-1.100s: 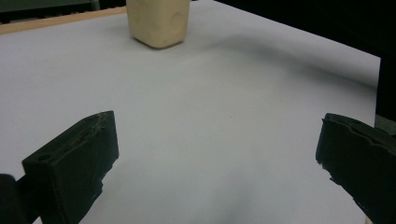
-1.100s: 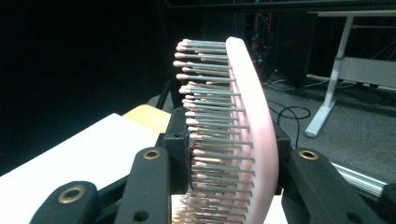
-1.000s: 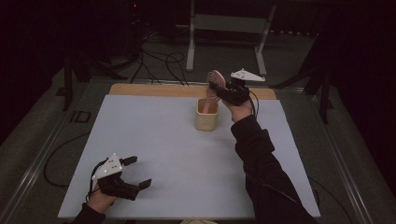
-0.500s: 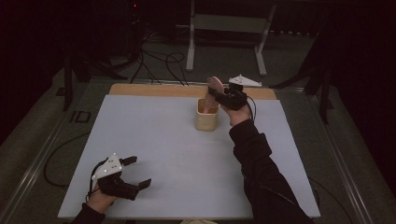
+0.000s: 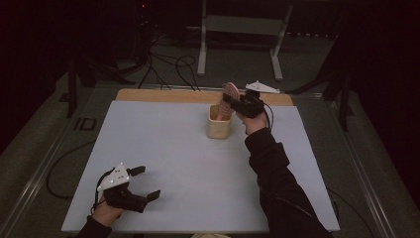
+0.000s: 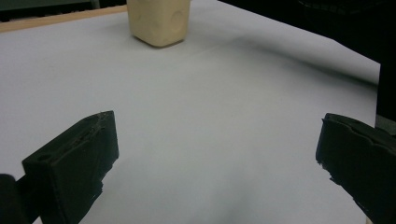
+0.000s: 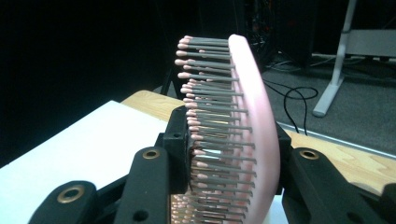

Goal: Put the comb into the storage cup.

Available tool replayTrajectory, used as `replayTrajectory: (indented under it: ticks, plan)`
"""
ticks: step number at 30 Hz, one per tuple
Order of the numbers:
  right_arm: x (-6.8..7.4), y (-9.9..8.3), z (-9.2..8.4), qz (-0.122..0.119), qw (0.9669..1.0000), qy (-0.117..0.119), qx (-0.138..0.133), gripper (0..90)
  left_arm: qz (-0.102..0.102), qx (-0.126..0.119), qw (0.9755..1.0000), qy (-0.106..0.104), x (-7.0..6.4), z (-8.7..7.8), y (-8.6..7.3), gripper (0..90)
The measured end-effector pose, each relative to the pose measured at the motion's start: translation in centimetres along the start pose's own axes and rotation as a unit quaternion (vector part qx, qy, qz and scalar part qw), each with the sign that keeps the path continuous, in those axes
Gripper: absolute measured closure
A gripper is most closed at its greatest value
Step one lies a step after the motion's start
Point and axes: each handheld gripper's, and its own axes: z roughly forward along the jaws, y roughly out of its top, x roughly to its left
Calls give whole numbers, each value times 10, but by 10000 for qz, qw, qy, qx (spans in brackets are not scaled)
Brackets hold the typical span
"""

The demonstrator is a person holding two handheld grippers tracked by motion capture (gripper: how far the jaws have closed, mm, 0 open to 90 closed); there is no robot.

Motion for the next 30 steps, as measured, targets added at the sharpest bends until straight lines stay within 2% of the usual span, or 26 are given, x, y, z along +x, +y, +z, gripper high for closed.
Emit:
replayTrajectory:
  ticks: [4,20,25,30]
  plan:
    - [-6,-1,-2,87,10000,-18,2,636,-10,8,10000,-4,0,0,0,2]
    - [-19,-4,-8,149,9997,-180,88,613,-10,12,10000,-23,0,1,0,2]
    - [-19,-4,-9,33,9996,-251,109,595,-8,17,10000,-23,0,1,0,2]
    - [-19,-3,-10,35,9995,-282,137,365,4,22,10000,-18,0,1,0,2]
